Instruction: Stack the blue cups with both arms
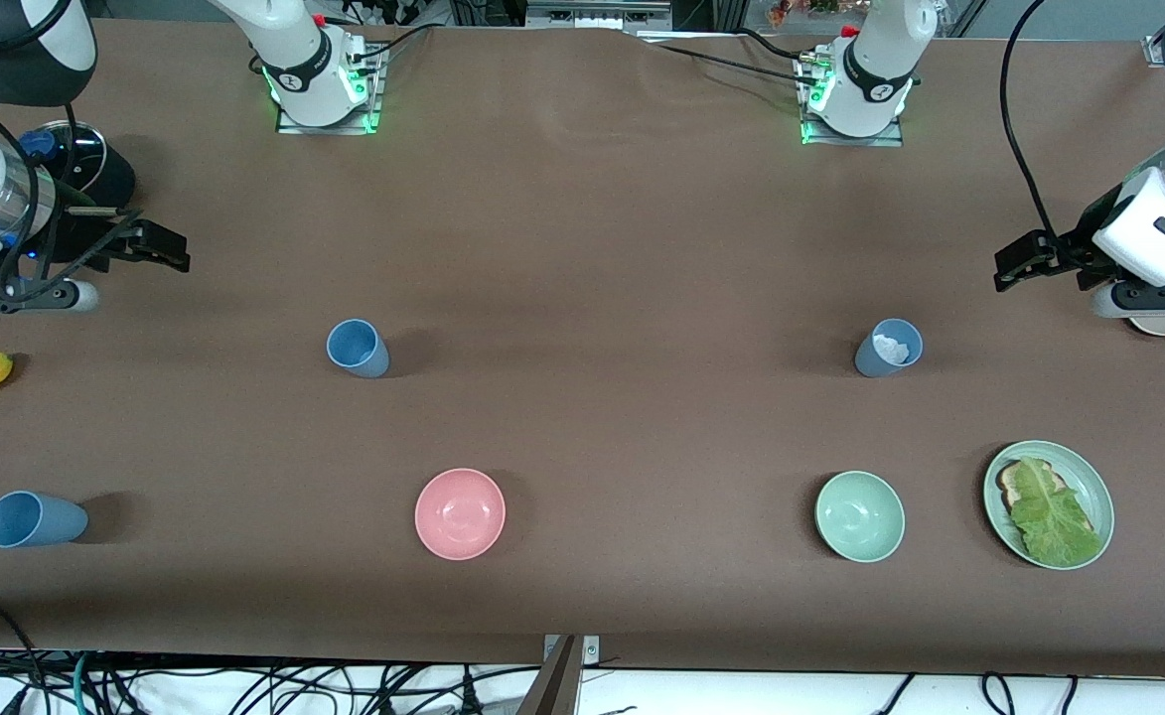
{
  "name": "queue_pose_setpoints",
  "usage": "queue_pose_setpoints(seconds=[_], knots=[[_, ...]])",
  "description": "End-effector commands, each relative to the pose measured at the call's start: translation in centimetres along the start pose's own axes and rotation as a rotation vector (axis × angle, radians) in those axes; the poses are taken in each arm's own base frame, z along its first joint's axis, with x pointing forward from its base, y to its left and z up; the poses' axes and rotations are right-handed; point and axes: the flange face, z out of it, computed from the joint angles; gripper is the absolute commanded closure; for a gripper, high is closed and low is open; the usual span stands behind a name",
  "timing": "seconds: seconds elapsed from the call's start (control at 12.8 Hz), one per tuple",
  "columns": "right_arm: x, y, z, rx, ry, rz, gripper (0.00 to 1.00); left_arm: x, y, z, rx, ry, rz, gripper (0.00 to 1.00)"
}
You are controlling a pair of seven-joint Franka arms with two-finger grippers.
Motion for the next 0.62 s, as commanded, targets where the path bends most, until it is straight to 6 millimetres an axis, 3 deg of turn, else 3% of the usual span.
queue_pose_setpoints(seconds=[0.0,0.39,0.55], knots=[[0.0,-0.1,-0.1,0.016,-0.002,0.011,0.0,0.3,0.1,-0.5,-0.027,-0.005,0.019,0.0],[0.0,-0.2,-0.4,0.016,0.0,-0.009,0.0,1.5,0.5,1.1,-0.031,0.0,0.025,0.0],[0.1,-0.2,-0.3,0.016,0.0,-0.009,0.0,1.5,1.7,1.0,-0.027,0.005,0.042,0.0]])
